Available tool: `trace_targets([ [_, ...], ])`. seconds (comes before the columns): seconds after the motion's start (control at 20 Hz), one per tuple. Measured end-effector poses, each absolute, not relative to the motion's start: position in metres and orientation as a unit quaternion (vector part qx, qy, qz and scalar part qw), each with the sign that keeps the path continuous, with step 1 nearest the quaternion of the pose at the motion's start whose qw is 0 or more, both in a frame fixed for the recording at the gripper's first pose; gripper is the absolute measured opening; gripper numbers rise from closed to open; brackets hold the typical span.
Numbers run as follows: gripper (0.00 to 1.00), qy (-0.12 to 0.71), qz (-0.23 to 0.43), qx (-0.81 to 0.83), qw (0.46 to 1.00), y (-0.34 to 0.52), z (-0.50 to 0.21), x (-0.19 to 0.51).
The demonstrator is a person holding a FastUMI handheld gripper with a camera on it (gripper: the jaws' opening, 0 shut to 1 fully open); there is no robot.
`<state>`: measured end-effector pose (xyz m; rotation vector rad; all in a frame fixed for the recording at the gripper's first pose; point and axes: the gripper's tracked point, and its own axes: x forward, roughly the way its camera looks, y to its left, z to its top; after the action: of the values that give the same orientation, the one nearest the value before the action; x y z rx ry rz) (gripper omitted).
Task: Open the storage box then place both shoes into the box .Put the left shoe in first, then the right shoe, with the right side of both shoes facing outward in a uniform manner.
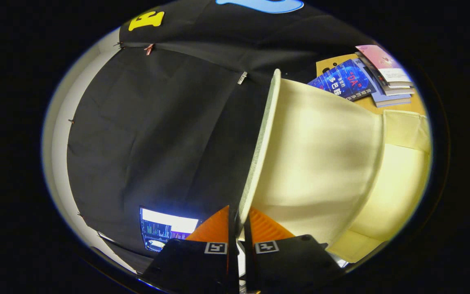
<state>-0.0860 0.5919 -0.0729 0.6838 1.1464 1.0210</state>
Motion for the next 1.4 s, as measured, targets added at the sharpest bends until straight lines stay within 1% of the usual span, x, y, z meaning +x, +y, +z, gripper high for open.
trace_targets([
  [0.05, 0.14, 0.513, 0.445, 0.297, 0.671, 0.596, -0.080, -0.084],
  [0.2, 0.62, 0.489, 0.430, 0.285, 0.704, 0.583, -0.082, -0.072],
  [0.3, 0.95, 0.466, 0.421, 0.263, 0.733, 0.549, -0.078, -0.065],
  [0.35, 0.95, 0.450, 0.414, 0.251, 0.751, 0.531, -0.077, -0.060],
  [0.4, 0.98, 0.431, 0.404, 0.241, 0.770, 0.510, -0.072, -0.051],
  [0.55, 0.98, 0.380, 0.367, 0.206, 0.824, 0.428, -0.062, -0.035],
  [0.8, 0.98, 0.338, 0.267, 0.145, 0.891, 0.276, -0.076, -0.015],
  [0.95, 0.98, 0.354, 0.207, 0.109, 0.905, 0.195, -0.116, -0.024],
  [1.1, 0.98, 0.381, 0.165, 0.083, 0.906, 0.133, -0.165, -0.034],
  [1.25, 0.98, 0.416, 0.134, 0.073, 0.896, 0.091, -0.212, -0.039],
  [1.4, 0.99, 0.438, 0.121, 0.072, 0.888, 0.066, -0.252, -0.038],
])
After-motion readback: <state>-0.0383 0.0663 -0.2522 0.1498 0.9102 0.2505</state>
